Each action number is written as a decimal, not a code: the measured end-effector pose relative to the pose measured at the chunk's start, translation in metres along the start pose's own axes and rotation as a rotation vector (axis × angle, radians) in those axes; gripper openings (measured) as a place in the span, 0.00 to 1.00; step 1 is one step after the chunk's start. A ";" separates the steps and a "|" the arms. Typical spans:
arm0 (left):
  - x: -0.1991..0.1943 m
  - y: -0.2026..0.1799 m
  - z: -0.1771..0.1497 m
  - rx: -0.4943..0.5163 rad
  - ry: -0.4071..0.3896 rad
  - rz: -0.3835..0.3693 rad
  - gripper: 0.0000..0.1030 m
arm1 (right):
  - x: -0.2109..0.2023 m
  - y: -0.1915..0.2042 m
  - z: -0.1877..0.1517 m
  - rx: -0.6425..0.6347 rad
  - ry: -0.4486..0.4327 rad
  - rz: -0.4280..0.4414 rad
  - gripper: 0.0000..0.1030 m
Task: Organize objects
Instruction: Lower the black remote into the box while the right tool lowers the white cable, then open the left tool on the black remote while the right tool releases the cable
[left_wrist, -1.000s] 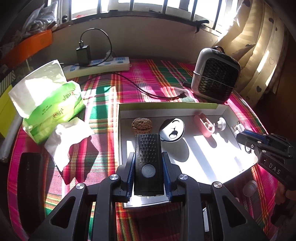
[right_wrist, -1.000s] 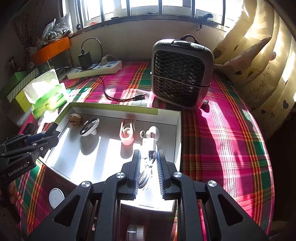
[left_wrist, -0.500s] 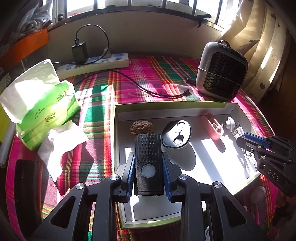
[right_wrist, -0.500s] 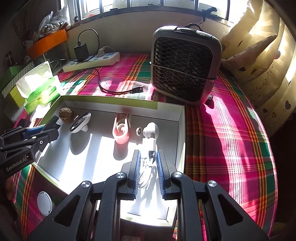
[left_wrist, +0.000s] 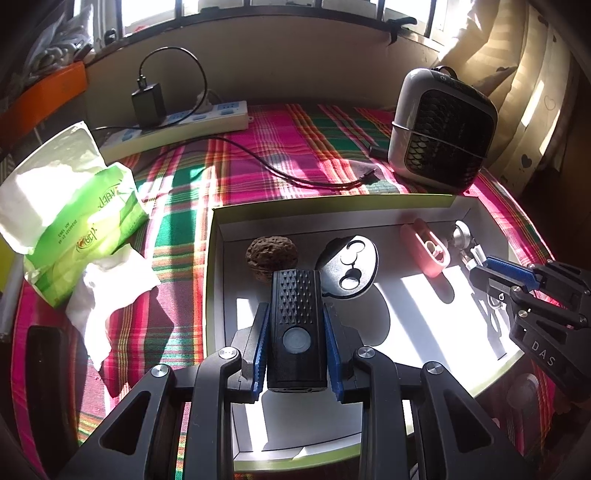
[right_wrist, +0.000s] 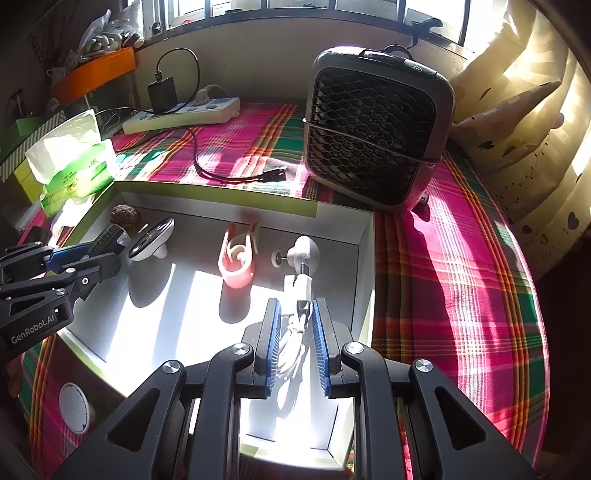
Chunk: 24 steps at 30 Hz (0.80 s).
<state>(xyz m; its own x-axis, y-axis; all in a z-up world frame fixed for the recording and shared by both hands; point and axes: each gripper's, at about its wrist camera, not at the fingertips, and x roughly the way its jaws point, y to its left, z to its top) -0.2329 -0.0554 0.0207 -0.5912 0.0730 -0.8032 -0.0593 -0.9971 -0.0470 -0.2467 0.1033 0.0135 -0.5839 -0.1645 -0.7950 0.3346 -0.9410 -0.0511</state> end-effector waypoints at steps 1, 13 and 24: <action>0.000 0.000 0.000 0.001 0.000 0.001 0.24 | 0.001 0.000 0.000 -0.002 0.000 -0.001 0.18; 0.002 0.001 0.000 -0.002 -0.002 0.004 0.24 | 0.002 0.002 0.000 -0.015 -0.011 -0.011 0.18; 0.002 0.003 0.001 -0.004 0.001 0.006 0.25 | 0.003 0.002 0.000 -0.016 -0.010 -0.007 0.18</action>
<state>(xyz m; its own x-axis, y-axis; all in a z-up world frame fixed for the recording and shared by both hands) -0.2351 -0.0578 0.0194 -0.5908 0.0668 -0.8041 -0.0522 -0.9976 -0.0445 -0.2473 0.1007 0.0111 -0.5941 -0.1608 -0.7881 0.3420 -0.9373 -0.0666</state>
